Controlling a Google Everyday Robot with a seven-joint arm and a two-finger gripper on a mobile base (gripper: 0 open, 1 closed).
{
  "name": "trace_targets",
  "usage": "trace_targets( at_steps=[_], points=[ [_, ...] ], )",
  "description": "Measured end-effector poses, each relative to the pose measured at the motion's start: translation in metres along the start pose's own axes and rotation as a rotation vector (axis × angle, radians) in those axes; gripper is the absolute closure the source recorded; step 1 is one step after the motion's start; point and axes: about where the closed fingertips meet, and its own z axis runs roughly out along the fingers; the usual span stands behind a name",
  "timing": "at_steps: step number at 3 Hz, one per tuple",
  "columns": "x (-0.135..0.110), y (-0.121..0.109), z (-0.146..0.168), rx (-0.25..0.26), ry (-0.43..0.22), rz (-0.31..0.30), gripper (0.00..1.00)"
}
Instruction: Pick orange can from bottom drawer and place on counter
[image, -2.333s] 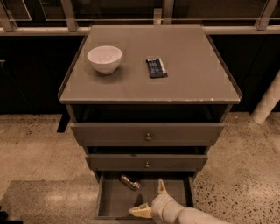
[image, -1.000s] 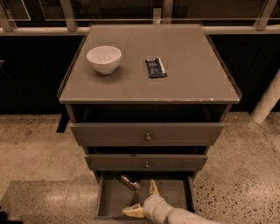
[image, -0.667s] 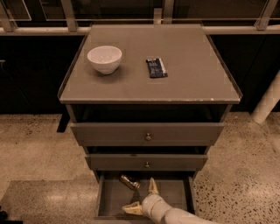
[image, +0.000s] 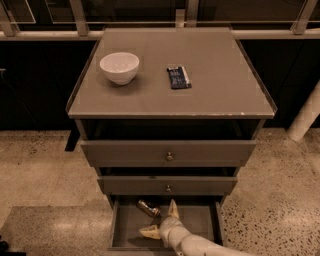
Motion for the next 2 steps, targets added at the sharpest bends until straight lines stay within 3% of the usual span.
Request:
trace_targets(
  at_steps=[1,2],
  points=[
    [0.0046,0.009,0.0461,-0.029,0.025,0.002,0.0],
    [0.0052,0.0098,0.0463,-0.028,0.025,-0.001,0.0]
  ],
)
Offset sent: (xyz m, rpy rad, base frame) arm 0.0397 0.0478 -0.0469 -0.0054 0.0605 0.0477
